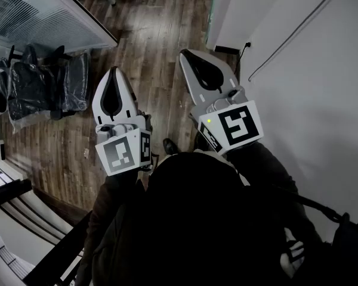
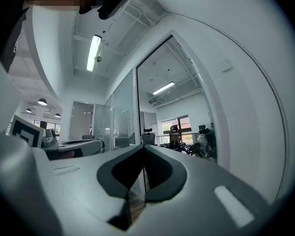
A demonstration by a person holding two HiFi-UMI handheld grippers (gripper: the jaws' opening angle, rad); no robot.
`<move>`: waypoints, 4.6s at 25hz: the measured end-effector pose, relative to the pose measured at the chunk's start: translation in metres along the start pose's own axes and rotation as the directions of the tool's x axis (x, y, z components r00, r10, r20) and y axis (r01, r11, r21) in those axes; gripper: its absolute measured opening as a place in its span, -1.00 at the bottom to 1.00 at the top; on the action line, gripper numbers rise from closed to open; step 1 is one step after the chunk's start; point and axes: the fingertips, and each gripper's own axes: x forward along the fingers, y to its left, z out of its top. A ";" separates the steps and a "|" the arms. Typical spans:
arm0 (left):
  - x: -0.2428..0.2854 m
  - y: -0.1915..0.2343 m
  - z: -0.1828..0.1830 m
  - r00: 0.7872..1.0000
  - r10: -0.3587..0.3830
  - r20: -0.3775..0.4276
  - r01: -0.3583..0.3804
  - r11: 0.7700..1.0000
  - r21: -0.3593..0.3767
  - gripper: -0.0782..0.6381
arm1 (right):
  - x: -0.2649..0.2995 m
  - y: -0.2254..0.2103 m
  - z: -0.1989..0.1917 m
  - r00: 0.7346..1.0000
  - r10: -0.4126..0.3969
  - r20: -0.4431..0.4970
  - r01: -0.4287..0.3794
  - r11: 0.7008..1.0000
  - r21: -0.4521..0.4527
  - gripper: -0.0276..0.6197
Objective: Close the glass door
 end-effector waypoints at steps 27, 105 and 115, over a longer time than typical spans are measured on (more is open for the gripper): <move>0.231 0.158 -0.116 0.999 -0.009 -0.031 0.009 1.000 -0.003 -0.79 | 0.288 -0.049 -0.068 0.999 0.046 0.019 -0.046 0.999 0.006 -0.91; 1.457 -0.495 -0.272 0.346 -0.938 0.000 0.936 0.346 0.067 -0.79 | 0.668 -1.238 0.005 0.481 -0.877 0.018 0.863 0.470 -0.189 -0.61; 1.475 -0.531 -0.267 0.239 -0.971 -0.017 0.970 0.238 0.045 -0.79 | 0.673 -1.260 -0.034 0.343 -0.927 -0.149 0.908 0.368 -0.199 -0.62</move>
